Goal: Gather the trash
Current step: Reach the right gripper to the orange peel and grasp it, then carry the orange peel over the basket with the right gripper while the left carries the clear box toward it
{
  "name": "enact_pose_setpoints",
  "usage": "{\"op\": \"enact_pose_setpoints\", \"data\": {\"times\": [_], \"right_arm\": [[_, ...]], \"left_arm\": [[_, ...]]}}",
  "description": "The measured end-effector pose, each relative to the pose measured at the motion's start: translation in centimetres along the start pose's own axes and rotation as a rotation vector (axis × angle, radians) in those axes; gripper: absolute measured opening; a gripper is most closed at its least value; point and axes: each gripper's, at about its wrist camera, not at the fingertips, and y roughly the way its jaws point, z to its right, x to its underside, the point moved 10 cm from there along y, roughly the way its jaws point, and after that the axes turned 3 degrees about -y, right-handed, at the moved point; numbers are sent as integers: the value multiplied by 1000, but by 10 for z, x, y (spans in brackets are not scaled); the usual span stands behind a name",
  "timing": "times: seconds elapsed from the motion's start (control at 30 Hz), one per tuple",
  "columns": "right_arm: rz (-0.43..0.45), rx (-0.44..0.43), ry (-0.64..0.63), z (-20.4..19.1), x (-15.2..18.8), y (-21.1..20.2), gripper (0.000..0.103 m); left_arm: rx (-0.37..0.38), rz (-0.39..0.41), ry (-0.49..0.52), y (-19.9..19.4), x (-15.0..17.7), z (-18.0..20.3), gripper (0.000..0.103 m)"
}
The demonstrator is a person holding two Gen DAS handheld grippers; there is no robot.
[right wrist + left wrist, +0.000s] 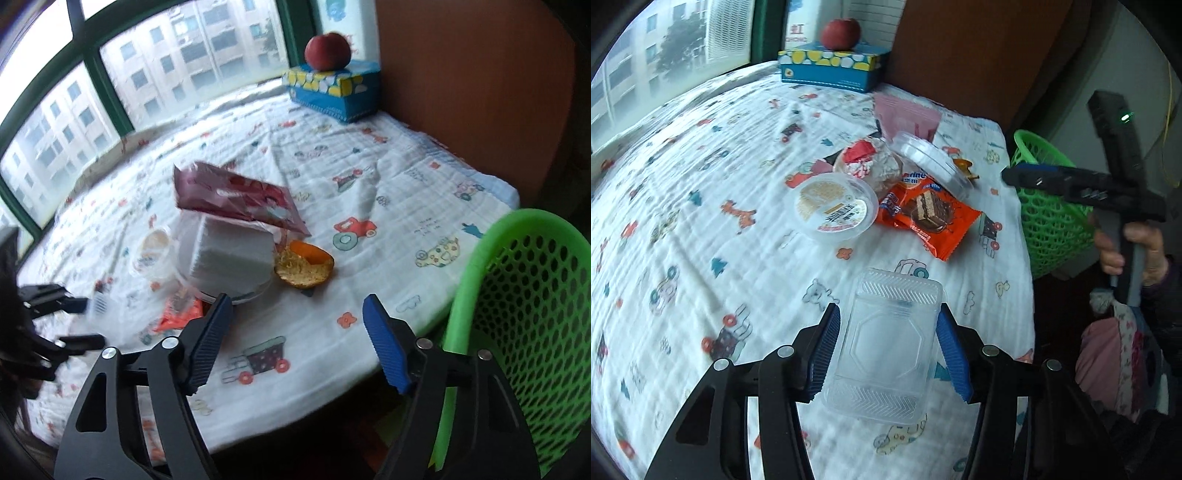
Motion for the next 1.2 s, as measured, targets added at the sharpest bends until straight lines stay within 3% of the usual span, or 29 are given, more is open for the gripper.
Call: {"op": "enact_pose_setpoints", "data": {"times": [0.27, 0.47, 0.7, 0.8, 1.0, 1.2], "right_arm": [[-76, 34, -135, 4, -4, 28, 63], [-129, 70, -305, -3, -5, 45, 60], [-210, 25, -332, 0, -10, 65, 57], [-228, 11, -315, -1, -8, 69, 49], [-193, 21, -292, -5, -7, 60, 36], [-114, 27, -238, -10, -5, 31, 32]], "left_arm": [[21, 7, -55, -1, 3, -2, 51], [25, 2, -70, 1, 4, -3, 51], [29, 3, -82, 0, 2, -6, 52], [33, 1, -92, 2, 3, -7, 52], [42, 15, -101, -2, -1, -4, 52], [51, 40, -100, -12, -7, 5, 52]]}}
